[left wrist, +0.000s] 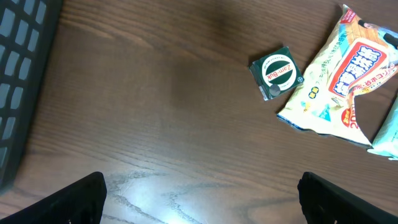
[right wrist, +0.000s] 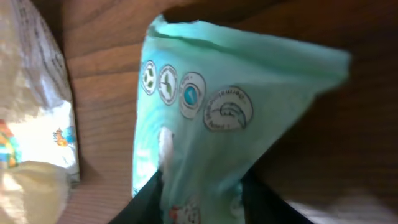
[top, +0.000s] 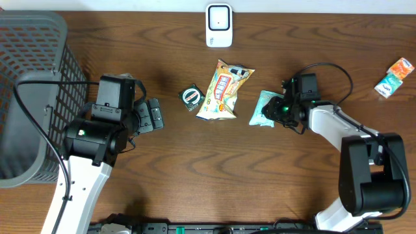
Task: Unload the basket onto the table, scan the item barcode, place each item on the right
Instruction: 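Grasp the mint-green pack with the right gripper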
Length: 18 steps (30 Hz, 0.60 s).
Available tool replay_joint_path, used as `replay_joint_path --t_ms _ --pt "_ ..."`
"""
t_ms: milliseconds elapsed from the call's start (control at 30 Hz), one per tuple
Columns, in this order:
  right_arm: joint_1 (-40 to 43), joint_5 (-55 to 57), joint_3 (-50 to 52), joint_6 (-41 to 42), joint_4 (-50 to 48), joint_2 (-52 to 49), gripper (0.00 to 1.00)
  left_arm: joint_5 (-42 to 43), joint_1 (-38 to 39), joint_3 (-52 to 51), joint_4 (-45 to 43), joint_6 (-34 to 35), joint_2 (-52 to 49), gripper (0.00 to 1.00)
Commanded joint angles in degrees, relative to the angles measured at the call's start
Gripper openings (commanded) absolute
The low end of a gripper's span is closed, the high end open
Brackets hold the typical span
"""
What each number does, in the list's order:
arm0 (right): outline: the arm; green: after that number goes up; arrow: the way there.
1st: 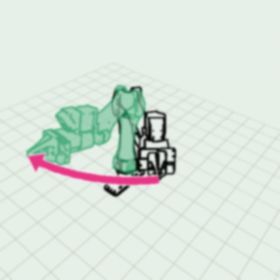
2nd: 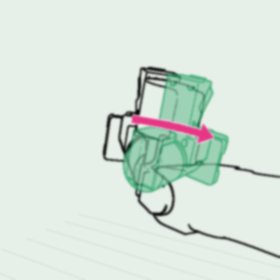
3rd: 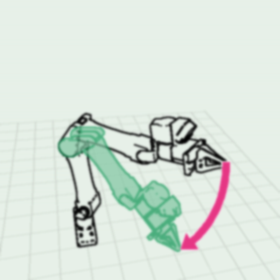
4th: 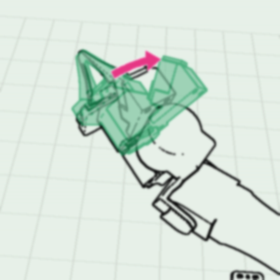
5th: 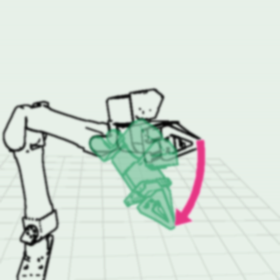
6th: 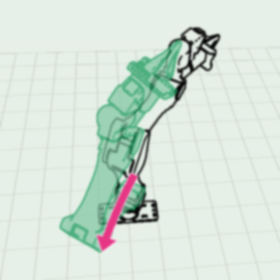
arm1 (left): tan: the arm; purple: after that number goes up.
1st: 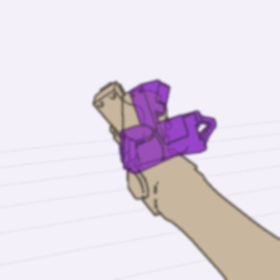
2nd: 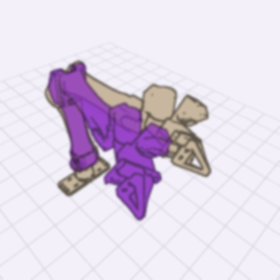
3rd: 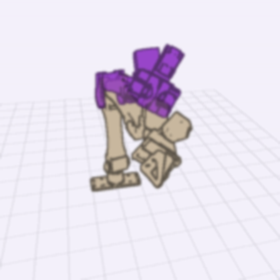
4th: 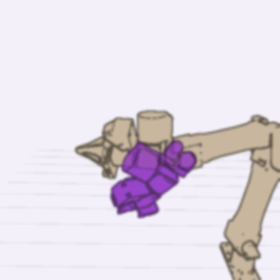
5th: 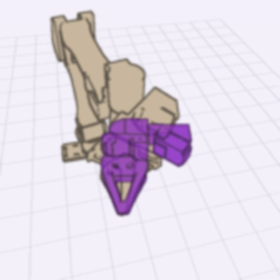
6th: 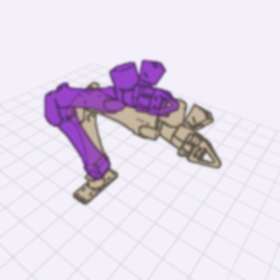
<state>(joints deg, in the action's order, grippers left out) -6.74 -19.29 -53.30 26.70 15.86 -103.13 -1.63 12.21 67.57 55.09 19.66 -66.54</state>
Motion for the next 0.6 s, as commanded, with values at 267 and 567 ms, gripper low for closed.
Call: replay_joint_path --t_ms 267,567 --pt "-1.33 -10.05 -0.35 -0.63 -6.14 -1.18 0.01 0.09 -0.09 0.52 -0.02 0.52 -0.11 0.98" --pt "-1.33 -6.99 -5.31 -1.07 -6.88 9.22 0.01 0.09 -0.09 0.50 -0.02 0.52 -0.11 0.98"
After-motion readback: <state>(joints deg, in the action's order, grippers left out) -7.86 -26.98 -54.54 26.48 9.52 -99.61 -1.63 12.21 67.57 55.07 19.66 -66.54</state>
